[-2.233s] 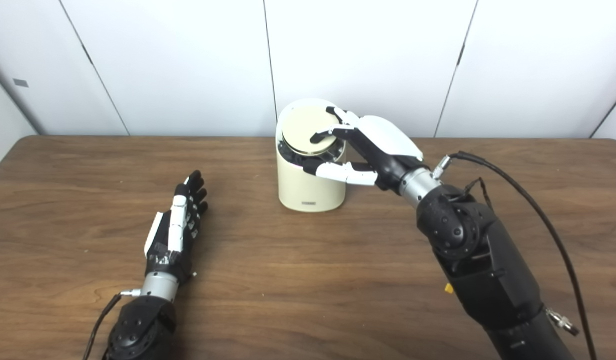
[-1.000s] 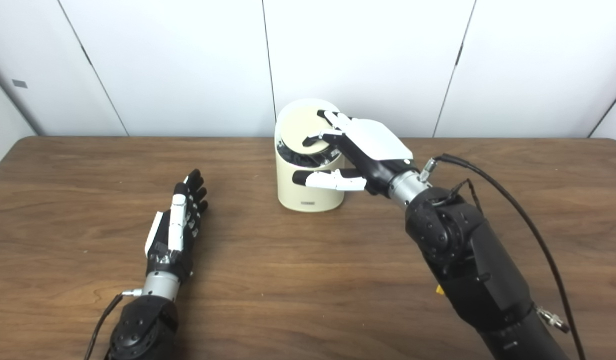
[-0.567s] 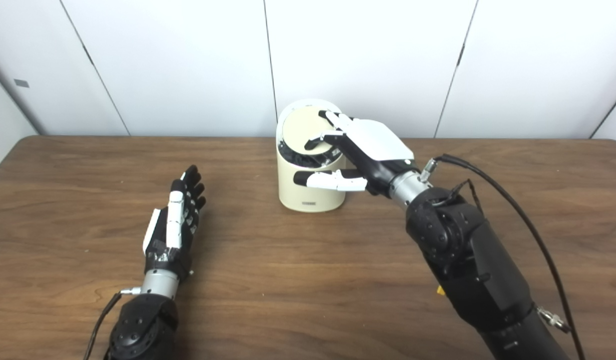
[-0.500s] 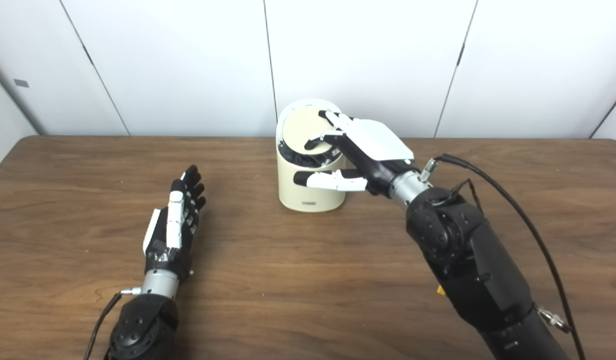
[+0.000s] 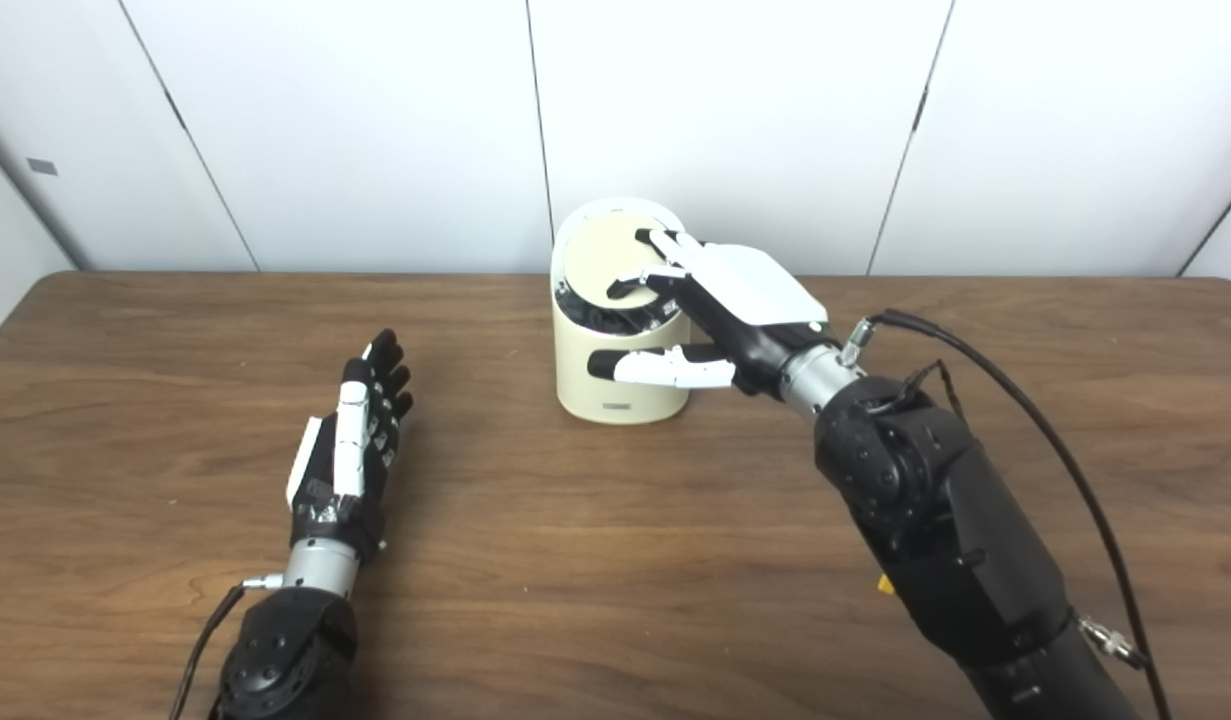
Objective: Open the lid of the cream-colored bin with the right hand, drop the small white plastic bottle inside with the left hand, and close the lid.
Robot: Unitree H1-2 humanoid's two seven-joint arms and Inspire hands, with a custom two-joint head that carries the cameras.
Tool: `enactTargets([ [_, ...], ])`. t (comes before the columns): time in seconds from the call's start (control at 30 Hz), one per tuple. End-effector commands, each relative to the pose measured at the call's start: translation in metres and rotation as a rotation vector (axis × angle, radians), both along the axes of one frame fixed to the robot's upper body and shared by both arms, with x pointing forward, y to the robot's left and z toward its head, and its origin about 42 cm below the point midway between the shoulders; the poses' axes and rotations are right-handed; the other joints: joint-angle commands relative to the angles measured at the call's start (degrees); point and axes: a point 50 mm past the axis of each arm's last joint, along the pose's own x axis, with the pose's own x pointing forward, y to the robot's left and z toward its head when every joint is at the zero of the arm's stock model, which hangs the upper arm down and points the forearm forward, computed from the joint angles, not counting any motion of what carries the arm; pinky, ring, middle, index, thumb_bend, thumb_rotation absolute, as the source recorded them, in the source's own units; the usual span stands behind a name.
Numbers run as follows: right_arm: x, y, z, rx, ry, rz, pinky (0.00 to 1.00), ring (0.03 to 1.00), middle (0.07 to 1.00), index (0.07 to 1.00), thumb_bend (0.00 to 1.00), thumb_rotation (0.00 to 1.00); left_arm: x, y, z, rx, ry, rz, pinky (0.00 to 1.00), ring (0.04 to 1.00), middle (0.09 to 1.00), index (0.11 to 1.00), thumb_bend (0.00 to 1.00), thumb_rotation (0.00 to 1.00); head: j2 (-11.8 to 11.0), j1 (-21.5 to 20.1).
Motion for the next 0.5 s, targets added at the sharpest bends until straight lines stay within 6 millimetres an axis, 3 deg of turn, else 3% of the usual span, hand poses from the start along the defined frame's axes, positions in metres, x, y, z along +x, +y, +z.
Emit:
enactTargets([
  [0.0,0.001,-0.002,0.019,0.02,-0.049,-0.005,1.0,1.0,1.0,0.832,0.69,1.0,0.008,-0.004,0.021,-0.005,-0.092,-0.015,1.0,1.0,1.0,1.0,0.56,1.0,0.1,0.1],
  [0.2,-0.004,-0.005,0.035,0.072,-0.102,-0.008,1.0,1.0,1.0,0.895,0.68,1.0,0.009,-0.003,0.019,0.001,-0.09,-0.019,1.0,1.0,1.0,1.0,0.56,1.0,-0.1,-0.2],
  [0.47,-0.011,-0.013,0.045,0.082,-0.135,-0.02,1.0,1.0,1.0,0.891,0.66,1.0,0.01,-0.003,0.018,-0.001,-0.087,-0.02,1.0,1.0,1.0,1.0,0.56,1.0,-0.1,-0.4],
])
